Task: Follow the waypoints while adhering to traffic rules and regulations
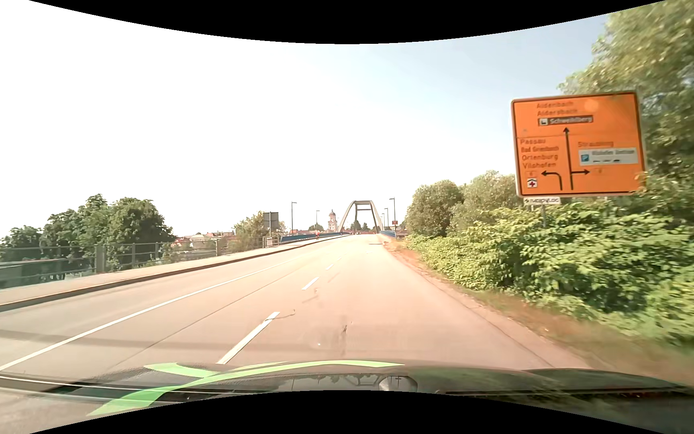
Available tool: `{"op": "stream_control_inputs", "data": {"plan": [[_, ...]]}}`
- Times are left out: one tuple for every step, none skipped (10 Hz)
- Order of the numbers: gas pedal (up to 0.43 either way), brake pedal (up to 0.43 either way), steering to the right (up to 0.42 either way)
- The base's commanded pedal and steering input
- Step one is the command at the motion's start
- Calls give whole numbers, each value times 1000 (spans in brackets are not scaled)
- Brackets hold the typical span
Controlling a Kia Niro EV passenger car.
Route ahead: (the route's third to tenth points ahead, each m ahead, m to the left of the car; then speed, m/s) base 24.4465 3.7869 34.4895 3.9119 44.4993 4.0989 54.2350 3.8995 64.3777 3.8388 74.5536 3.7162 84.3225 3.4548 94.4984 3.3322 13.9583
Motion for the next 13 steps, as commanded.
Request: {"op": "stream_control_inputs", "data": {"plan": [[197, 0, -4], [189, 0, -4], [177, 0, -6], [177, 0, -7], [157, 0, -7], [118, 0, -7], [110, 0, -8], [110, 0, -7], [110, 0, -8], [110, 0, -7], [110, 0, -7], [110, 0, -7], [110, 0, -6]]}}
